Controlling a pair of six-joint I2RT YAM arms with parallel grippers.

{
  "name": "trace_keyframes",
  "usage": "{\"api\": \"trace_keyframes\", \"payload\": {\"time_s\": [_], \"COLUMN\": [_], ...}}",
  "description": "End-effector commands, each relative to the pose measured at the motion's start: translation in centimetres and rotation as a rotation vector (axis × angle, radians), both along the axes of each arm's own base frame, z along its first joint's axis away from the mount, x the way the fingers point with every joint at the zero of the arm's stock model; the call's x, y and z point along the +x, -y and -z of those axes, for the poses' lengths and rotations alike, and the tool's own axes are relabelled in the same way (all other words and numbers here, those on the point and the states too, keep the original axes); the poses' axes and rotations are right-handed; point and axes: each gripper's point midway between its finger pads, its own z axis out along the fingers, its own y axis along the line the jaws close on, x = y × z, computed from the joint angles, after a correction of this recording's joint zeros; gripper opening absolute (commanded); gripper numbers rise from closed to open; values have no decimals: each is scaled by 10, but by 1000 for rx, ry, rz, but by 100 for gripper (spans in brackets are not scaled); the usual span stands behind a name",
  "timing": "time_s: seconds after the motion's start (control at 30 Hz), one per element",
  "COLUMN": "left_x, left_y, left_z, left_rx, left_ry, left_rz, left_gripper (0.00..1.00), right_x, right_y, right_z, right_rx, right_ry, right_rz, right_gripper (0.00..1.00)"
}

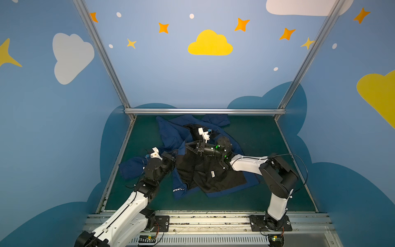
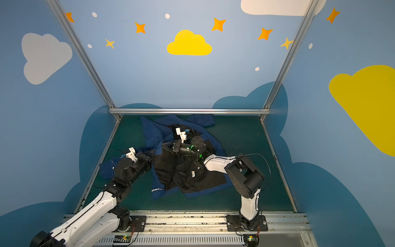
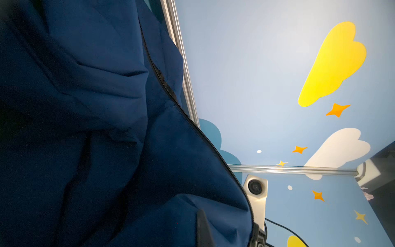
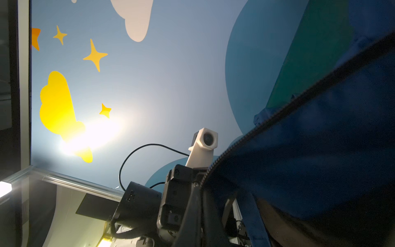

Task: Zip up the jacket

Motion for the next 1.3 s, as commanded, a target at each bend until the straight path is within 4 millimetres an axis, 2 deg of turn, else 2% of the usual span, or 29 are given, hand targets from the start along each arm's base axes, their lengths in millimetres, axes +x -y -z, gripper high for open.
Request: {"api": "trace_keyframes", "payload": {"time_s": [0.0, 0.27, 0.5, 0.67, 0.87, 1.07, 1.27], "left_x": [-1, 0, 3, 4, 4, 4, 6], "left_y": [2, 7, 13, 13, 16, 16, 18], "left_z": [-11, -14, -20, -24, -24, -25, -26], "left_rx": [2, -9, -13, -16, -25, -30, -47], "left_ry": [29, 33, 44, 54, 57, 62, 66], "left_rz": [18, 47, 74, 74, 87, 87, 89], "left_gripper": [3, 4, 5, 5, 6, 22, 24], "right_x": [-2, 1, -4, -2, -2, -2, -3], "right_y": [-8, -16, -21, -20, -21, -21, -22], "right_z": [-20, 11, 19, 35, 38, 40, 41], "right_rx": [50, -4, -49, -108, -115, -119, -117], "right_ry": [45, -30, -25, -41, -51, -56, -62], "right_rz": [-55, -67, -87, -66, -70, -70, -71], "right_gripper": [0, 0, 0, 0, 0, 0, 0]}}
